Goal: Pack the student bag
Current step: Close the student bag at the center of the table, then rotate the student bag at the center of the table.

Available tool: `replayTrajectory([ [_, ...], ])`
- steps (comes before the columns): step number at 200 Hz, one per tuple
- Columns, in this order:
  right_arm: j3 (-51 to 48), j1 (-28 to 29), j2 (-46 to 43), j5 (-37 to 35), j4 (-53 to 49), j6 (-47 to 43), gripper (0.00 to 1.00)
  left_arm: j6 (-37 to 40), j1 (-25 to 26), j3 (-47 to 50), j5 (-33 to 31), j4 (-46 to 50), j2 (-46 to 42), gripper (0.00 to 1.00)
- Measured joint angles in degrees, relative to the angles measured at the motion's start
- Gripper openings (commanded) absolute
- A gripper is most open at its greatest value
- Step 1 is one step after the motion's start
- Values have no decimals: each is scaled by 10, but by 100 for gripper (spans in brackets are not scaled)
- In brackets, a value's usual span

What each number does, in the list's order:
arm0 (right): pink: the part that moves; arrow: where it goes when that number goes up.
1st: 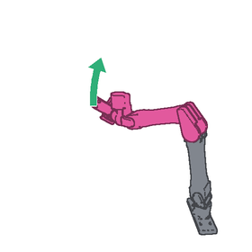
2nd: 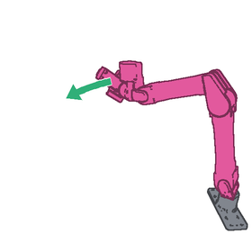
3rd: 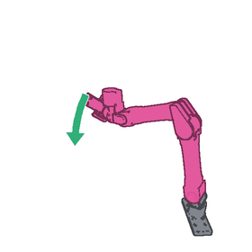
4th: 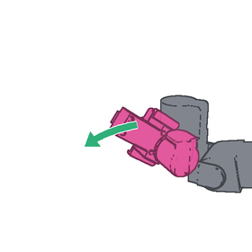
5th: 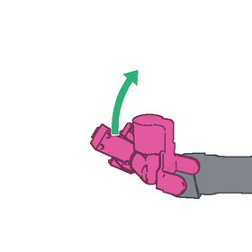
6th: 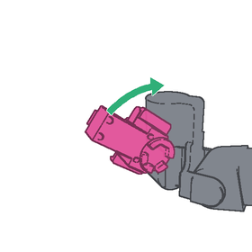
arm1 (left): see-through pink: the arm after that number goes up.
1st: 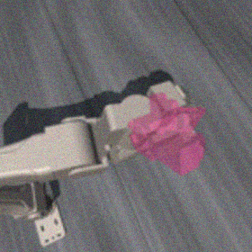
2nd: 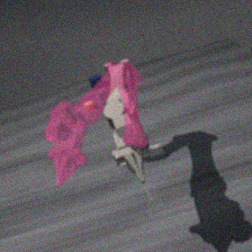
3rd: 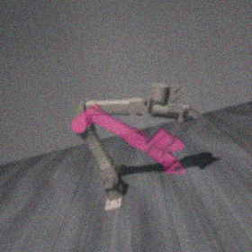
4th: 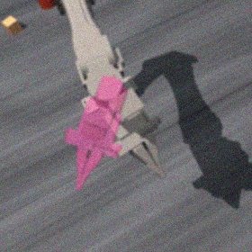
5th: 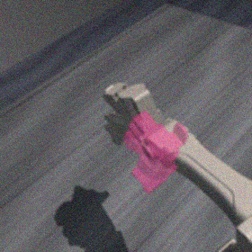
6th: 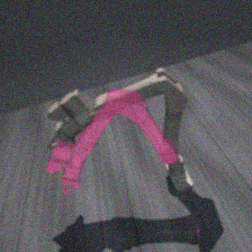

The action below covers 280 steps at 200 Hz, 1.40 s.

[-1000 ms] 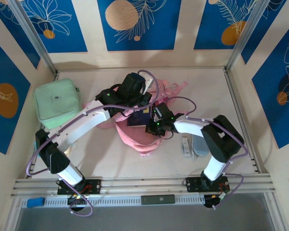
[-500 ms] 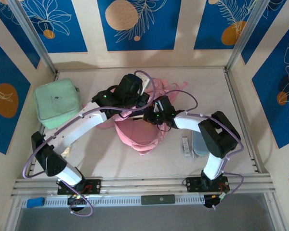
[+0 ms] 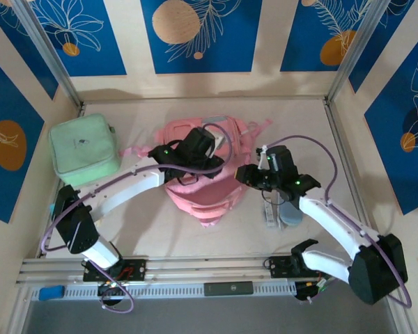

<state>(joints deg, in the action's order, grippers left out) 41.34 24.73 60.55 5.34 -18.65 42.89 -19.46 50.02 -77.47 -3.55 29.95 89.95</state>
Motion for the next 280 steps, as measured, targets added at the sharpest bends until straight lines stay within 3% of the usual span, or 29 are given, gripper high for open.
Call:
replayTrajectory([
  [44, 0, 4, 0, 21, -94, 9, 47, -60, -11, 168, 5, -29, -151, 73],
  [78, 10, 75, 35, 22, -114, 52, 50, -127, -111, 237, 5, -39, -247, 74],
  [115, 11, 157, 70, 3, -99, 115, 53, -178, -228, 309, 25, -48, -231, 74],
  [153, 12, 212, 109, -25, -68, 166, 54, -199, -320, 317, 64, -99, -134, 71],
  [175, 15, 218, 135, -37, -53, 177, 54, -201, -347, 317, 87, -155, -81, 65],
  [212, 15, 207, 166, -38, -35, 180, 54, -213, -349, 281, 119, -211, 14, 51],
  [260, 20, 152, 189, -9, -21, 159, 55, -244, -351, 276, 153, -294, 54, 1],
  [280, 36, 113, 213, 9, -18, 137, 55, -256, -352, 280, 165, -333, 54, 0],
])
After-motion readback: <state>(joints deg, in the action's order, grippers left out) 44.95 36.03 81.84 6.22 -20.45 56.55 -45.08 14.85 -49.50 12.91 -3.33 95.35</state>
